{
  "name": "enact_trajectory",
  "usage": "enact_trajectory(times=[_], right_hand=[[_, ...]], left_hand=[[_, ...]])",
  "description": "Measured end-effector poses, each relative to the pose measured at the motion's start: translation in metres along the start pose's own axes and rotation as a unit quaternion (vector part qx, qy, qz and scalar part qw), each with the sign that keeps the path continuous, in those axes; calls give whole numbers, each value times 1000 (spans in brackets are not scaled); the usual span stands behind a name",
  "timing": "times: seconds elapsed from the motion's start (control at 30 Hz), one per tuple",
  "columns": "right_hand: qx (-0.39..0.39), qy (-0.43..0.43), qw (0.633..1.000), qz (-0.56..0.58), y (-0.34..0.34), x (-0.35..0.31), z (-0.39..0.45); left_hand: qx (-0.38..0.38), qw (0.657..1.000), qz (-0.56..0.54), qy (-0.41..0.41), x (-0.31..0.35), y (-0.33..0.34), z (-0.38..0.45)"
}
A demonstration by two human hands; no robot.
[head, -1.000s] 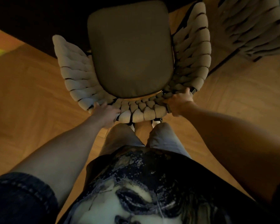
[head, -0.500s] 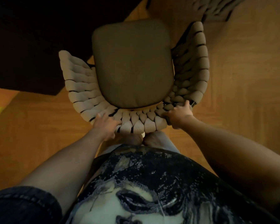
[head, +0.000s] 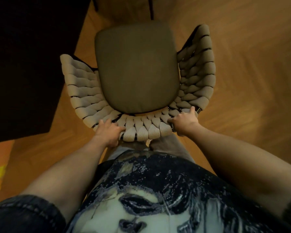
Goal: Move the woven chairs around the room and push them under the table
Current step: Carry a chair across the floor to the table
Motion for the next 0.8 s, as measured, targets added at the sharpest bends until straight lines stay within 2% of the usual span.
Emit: enact_trajectory(times=[0.23, 0.47, 0.8], right_hand=[[-17, 51, 991, 125, 46, 5, -20], [-40, 116, 961, 247, 76, -1, -40], [-69, 211, 874, 431, 110, -7, -58]], left_hand=[[1, 992, 108, 68, 22, -31, 16], [2, 967, 213, 143, 42, -72, 39], [21, 885, 388, 255, 104, -142, 77]])
Point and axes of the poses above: each hand's wrist, its own z-axis towards the middle knuckle, its own y-axis out of the palm, x = y × z, the point moved 9 cm from there along z, towards the middle knuckle, and after that the axes turned 8 degrees about -z, right-handed, at the moved point
